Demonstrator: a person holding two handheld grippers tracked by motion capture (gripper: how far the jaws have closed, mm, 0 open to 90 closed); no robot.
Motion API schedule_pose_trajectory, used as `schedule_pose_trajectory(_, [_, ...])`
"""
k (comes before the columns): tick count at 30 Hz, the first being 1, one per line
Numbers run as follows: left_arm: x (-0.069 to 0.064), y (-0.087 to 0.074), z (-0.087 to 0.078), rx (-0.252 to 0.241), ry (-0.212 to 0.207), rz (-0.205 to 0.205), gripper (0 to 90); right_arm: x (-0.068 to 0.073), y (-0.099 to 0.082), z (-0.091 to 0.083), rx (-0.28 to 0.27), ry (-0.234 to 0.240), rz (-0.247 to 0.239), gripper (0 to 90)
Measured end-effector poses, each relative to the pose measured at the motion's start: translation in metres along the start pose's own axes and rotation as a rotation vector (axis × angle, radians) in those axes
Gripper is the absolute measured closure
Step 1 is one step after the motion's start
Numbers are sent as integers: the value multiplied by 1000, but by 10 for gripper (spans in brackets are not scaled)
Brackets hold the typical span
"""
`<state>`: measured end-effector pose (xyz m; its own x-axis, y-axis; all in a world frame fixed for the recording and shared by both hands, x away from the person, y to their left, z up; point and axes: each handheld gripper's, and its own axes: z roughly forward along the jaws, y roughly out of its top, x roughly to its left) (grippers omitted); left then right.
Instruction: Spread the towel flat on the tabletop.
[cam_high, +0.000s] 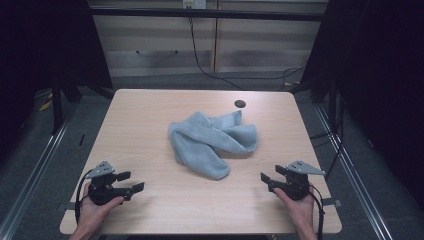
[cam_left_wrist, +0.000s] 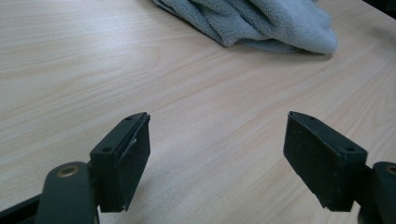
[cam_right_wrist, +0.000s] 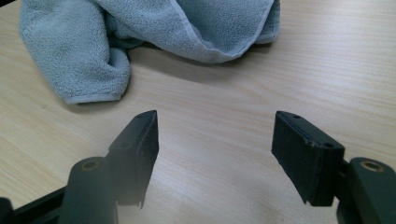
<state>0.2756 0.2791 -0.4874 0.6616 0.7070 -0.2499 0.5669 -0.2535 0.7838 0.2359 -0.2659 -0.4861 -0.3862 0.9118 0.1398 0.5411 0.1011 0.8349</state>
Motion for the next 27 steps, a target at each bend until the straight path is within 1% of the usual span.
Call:
schedule_pose_trajectory(2, [0, 0, 1, 4, 0, 1, 229, 0, -1, 0, 0, 8, -4, 335])
schedule_pose_trajectory(3, [0, 0, 1, 5, 0, 0, 229, 1, -1, 0, 2, 14, -8, 391])
schedule_pose_trajectory(4, [0, 0, 2, 4, 2, -1, 229, 0, -2, 0, 2, 43, -8, 412])
schedule_pose_trajectory(5, [1, 1, 2, 5, 2, 0, 229, 0, -3, 0, 0, 55, -6, 400])
schedule_pose_trajectory(6, [1, 1, 2, 5, 2, -1, 229, 1, -3, 1, 6, 54, -7, 401])
schedule_pose_trajectory(8, [1, 1, 3, 10, 4, -1, 229, 2, -4, 1, 15, 68, -10, 416])
schedule_pose_trajectory(10, [1, 0, 2, 10, 5, -1, 234, 3, -4, 2, 11, 87, -9, 445])
schedule_pose_trajectory(12, [0, 0, 2, 12, 7, 5, 240, 5, -2, 2, 12, 88, -11, 456])
schedule_pose_trajectory(14, [-1, 0, 3, 9, -3, 8, 252, 7, 0, 3, 22, 118, -9, 474])
schedule_pose_trajectory(15, [-2, 0, 3, 15, -5, 16, 257, 9, 2, 3, 31, 125, -14, 472])
schedule_pose_trajectory(17, [-4, 2, 3, 17, -6, 33, 272, 12, 7, 4, 45, 156, -25, 468])
schedule_pose_trajectory(19, [-5, 5, 2, 3, -21, 33, 294, 15, 12, 5, 55, 190, -33, 467])
schedule_pose_trajectory(20, [-6, 8, 3, -3, -21, 34, 303, 16, 14, 6, 56, 202, -36, 480])
schedule_pose_trajectory(21, [-6, 11, 4, 0, -21, 42, 304, 18, 16, 8, 64, 210, -38, 487])
schedule_pose_trajectory(22, [-6, 15, 6, -5, -25, 40, 306, 19, 19, 11, 69, 215, -47, 481])
schedule_pose_trajectory(24, [-6, 24, 12, -7, -27, 42, 310, 19, 26, 19, 84, 219, -65, 464])
schedule_pose_trajectory(25, [-6, 28, 14, -15, -29, 38, 311, 19, 30, 23, 88, 229, -67, 461])
schedule_pose_trajectory(27, [-8, 36, 20, -12, -28, 46, 311, 19, 38, 34, 92, 235, -70, 448])
